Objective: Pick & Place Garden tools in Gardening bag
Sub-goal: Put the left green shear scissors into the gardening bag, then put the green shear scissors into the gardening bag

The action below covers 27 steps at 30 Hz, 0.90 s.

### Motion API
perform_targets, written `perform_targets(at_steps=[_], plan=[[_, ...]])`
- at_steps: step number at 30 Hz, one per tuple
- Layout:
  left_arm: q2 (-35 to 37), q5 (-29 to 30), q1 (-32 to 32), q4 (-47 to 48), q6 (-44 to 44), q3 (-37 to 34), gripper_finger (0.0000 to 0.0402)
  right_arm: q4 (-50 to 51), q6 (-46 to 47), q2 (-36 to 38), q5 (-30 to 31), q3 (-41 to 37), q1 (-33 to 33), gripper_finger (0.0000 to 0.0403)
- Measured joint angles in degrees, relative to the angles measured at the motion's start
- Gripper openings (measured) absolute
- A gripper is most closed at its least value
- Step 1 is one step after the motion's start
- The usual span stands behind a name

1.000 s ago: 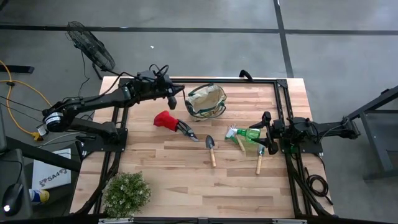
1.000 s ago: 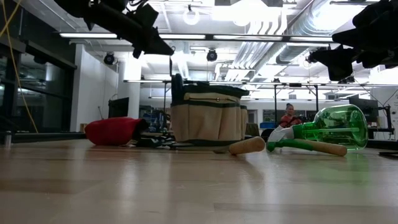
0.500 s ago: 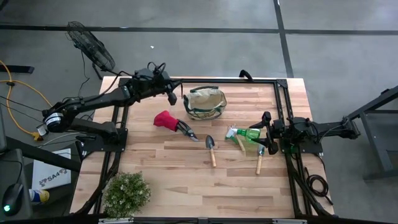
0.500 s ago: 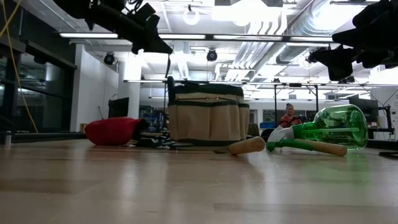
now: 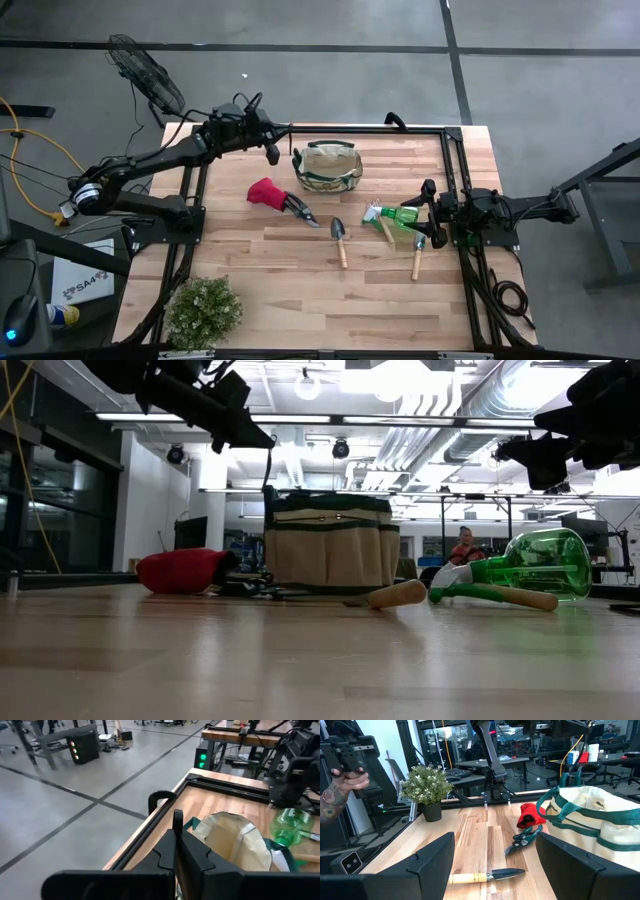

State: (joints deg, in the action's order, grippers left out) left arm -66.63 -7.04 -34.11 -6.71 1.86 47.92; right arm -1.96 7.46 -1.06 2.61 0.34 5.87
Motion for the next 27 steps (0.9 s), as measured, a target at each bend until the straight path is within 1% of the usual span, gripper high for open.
perform_targets(at_steps=[2,5,8,13,15,17,19,22,27], plan=[[0.02,0.43,-0.02,0.03,-1.25,0.0,0.002,0.0,-0.01,0.0,0.0,-0.01,0.0,0.0271],[0.0,0.32,-0.02,0.03,-1.11,0.0,0.0054,0.0,0.0,0.0,0.0,0.0,0.01,0.0271],[0.01,-0.24,0.0,0.03,-0.99,0.0,0.0105,0.0,0.0,-0.01,0.01,0.0,0.0,0.0271],[0.14,-0.42,0.0,-0.19,-1.65,0.0,0.0206,0.0,0.0,0.0,0.0,0.0,0.0,0.0271],[0.78,-1.49,0.0,-0.34,-1.67,0.0,0.0242,0.0,0.0,0.0,0.02,0.0,0.02,0.0271],[1.76,-3.47,-0.01,-0.57,-0.99,0.0,0.0267,0.0,0.0,0.0,0.02,-0.01,0.01,0.0271],[2.67,-6.36,0.02,-0.44,-0.71,0.0,0.0279,0.0,-0.02,0.0,0.0,0.0,0.0,0.0271],[4.08,-11.62,0.26,1.46,1.11,0.0,0.0278,0.0,0.0,0.0,0.0,0.0,0.0,0.0271],[5.81,-12.99,4.2,9.19,9.15,0.02,0.0256,0.0,0.0,0.0,0.01,0.0,0.0,0.0271]])
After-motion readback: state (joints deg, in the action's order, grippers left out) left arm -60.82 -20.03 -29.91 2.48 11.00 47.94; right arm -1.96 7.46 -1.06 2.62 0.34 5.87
